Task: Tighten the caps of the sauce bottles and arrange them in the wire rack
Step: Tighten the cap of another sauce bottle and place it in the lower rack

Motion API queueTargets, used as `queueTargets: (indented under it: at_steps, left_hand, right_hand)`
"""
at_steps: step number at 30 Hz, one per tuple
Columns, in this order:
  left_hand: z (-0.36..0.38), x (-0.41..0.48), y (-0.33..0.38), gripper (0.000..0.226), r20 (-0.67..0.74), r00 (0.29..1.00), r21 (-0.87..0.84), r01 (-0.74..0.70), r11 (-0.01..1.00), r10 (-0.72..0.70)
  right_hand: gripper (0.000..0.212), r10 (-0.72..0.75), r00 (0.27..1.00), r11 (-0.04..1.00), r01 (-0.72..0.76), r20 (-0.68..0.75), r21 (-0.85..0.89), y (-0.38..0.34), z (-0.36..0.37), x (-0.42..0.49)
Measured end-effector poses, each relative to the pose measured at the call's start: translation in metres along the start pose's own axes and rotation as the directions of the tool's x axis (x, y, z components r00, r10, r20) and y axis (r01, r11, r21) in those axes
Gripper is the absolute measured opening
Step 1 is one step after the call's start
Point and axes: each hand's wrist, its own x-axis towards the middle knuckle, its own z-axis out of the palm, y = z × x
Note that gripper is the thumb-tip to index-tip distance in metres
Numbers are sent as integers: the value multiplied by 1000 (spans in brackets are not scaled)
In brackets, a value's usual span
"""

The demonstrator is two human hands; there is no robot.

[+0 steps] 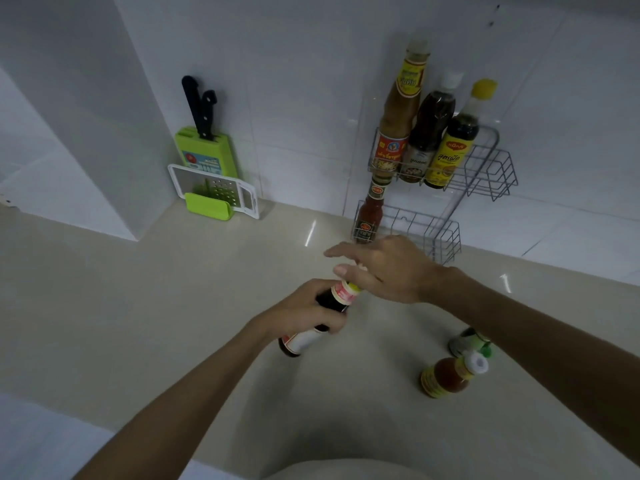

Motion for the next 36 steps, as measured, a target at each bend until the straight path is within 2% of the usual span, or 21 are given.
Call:
queueTargets:
  at_steps: [1, 2, 4, 6, 8, 11, 12, 14, 16, 17, 18, 20, 22, 24, 26, 27, 29, 31, 32, 34, 36]
  left_hand:
    - [-3, -2, 3, 15, 74, 997, -17, -10, 1000, 11]
    - [-1, -3, 5, 15, 62, 998, -11, -18, 1000, 19]
    - [12, -2, 7, 16, -172, 985, 75, 0, 997, 13]
    - [23, 4, 2, 17, -445, 893, 317, 81, 945, 72]
    - [27, 7, -5, 18, -494, 866, 357, 116, 927, 82]
    - [26, 9, -7, 16, -388, 922, 108, 39, 993, 6]
    - [27, 9, -7, 15, -396, 918, 119, 32, 992, 18]
    - [31, 12, -6, 17, -509, 858, 289, 100, 952, 64]
    - [30, 15, -5, 18, -592, 799, 382, 162, 910, 106]
    - [27, 17, -6, 18, -573, 815, 335, 140, 932, 83]
    - [21, 16, -6, 18, -508, 859, 232, 73, 970, 57]
    - [5, 11, -4, 14, -264, 964, 49, -20, 999, 32]
    - [-2, 7, -1, 13, -101, 993, 12, -52, 999, 53]
    - [6, 9, -1, 14, -220, 974, 100, -24, 995, 46]
    - [20, 16, -3, 18, -472, 881, 254, 88, 963, 44]
    - [28, 18, -4, 19, -552, 832, 343, 159, 926, 61]
    - [38, 20, -4, 18, -628, 766, 462, 224, 858, 138]
    - [36, 22, -2, 22, -617, 758, 494, 163, 854, 212]
    - [32, 23, -1, 25, -578, 782, 467, 81, 881, 234]
    - [20, 26, 2, 47, -452, 861, 305, -97, 947, 234]
    - [6, 28, 1, 76, -306, 938, 82, -146, 986, 164]
  right_hand:
    - [53, -110, 994, 991, 108, -21, -78, 0, -4, -5]
    - [53, -121, 993, 983, 117, -18, -144, 2, -3, -7]
    - [50, 48, 999, 972, -50, -16, -228, 5, 3, -3]
    - [34, 324, 945, 912, -303, 35, -276, 6, 17, 3]
    - [36, 412, 911, 899, -403, 21, -169, 1, 26, 4]
    - [71, 485, 874, 874, -484, -26, 48, -3, 23, 2]
    - [73, 490, 871, 871, -490, -10, 37, -2, 22, 3]
    - [62, 544, 838, 839, -544, 33, -20, 0, 25, 10]
    - [61, 622, 783, 770, -616, 24, 168, 0, 27, 16]
    - [65, 632, 774, 737, -613, 29, 285, -2, 25, 16]
    - [64, 573, 820, 768, -546, 24, 334, -3, 20, 14]
    - [52, 265, 961, 942, -240, -83, 234, -4, 9, 3]
    - [39, 57, 990, 997, -51, -127, 49, 6, 8, -7]
    - [26, 198, 969, 980, -197, -147, 20, 9, 18, -9]
    - [19, 440, 871, 890, -456, -219, -22, 1, 34, -1]
    - [19, 549, 813, 830, -558, -195, 10, -2, 42, 3]
    - [24, 652, 755, 756, -642, -68, 127, 4, 46, 6]
    - [33, 687, 726, 631, -615, 28, 473, 6, 34, 6]
    - [34, 665, 747, 616, -565, 23, 550, 8, 24, 5]
    - [31, 581, 814, 691, -483, -16, 538, 15, 1, 8]
    - [26, 522, 852, 728, -425, -34, 538, 24, -26, 11]
